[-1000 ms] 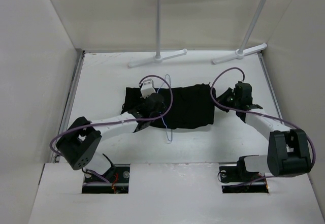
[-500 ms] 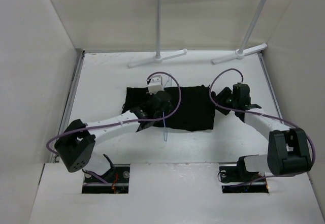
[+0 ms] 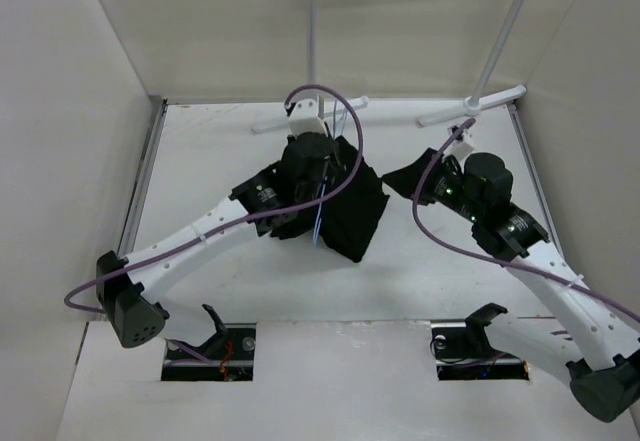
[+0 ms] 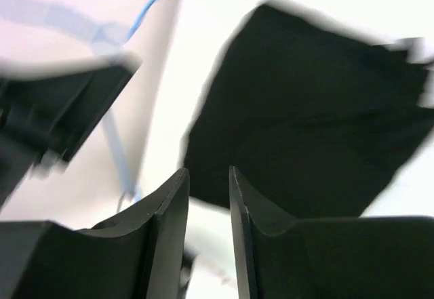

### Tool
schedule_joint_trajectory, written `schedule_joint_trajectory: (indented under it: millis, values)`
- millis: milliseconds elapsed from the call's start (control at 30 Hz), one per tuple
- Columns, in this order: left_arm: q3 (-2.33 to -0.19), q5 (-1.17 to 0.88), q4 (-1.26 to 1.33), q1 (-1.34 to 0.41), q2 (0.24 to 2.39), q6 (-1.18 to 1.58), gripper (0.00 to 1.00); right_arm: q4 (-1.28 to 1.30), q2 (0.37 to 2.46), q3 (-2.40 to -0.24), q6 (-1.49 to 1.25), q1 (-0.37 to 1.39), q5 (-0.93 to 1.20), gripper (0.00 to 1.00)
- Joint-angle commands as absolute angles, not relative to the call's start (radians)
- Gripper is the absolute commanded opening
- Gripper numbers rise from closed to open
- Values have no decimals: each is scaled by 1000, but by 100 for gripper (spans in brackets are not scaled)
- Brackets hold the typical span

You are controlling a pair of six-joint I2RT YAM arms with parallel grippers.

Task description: Place the trousers on the hanger

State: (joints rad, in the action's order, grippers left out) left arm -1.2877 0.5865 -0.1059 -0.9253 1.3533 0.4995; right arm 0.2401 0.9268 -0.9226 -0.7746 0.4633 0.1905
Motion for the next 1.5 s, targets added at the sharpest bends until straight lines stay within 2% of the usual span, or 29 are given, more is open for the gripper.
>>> schedule_joint_trajectory:
  millis: [0,133,233,567,767,967,1067,1267,1300,1400,1467]
  values:
    - [-1472,552,-172,-935,1345,476,3,246,914,-1017,-747,580,216,39]
    - [-1607,525,-233,-943,1387,480,3,189,928,-1063,-744,697,199,56]
    - [-1650,515,-238,-958,1416,483,3,121,960,-1068,-742,738,190,63]
    - [-1694,515,-215,-995,1457,488,3,20,1078,-1101,-726,778,187,63]
    - [-1686,515,-213,-1002,1447,508,4,-35,1103,-1054,-733,798,158,50]
    - [-1666,515,-212,-1002,1428,531,6,-130,1088,-1006,-784,803,152,13]
    - [-1629,522,-203,-989,1404,554,19,-140,1049,-993,-802,803,124,7]
    - [-1556,488,-156,-938,1307,577,59,-101,1009,-1017,-807,737,144,4]
    - [-1548,482,-158,-930,1287,583,67,-95,1012,-1031,-801,720,155,4]
    - [-1523,466,-155,-920,1226,583,100,-78,1038,-1083,-792,656,193,3]
    - [-1503,475,-166,-912,1181,580,100,-69,1066,-1132,-785,616,224,3]
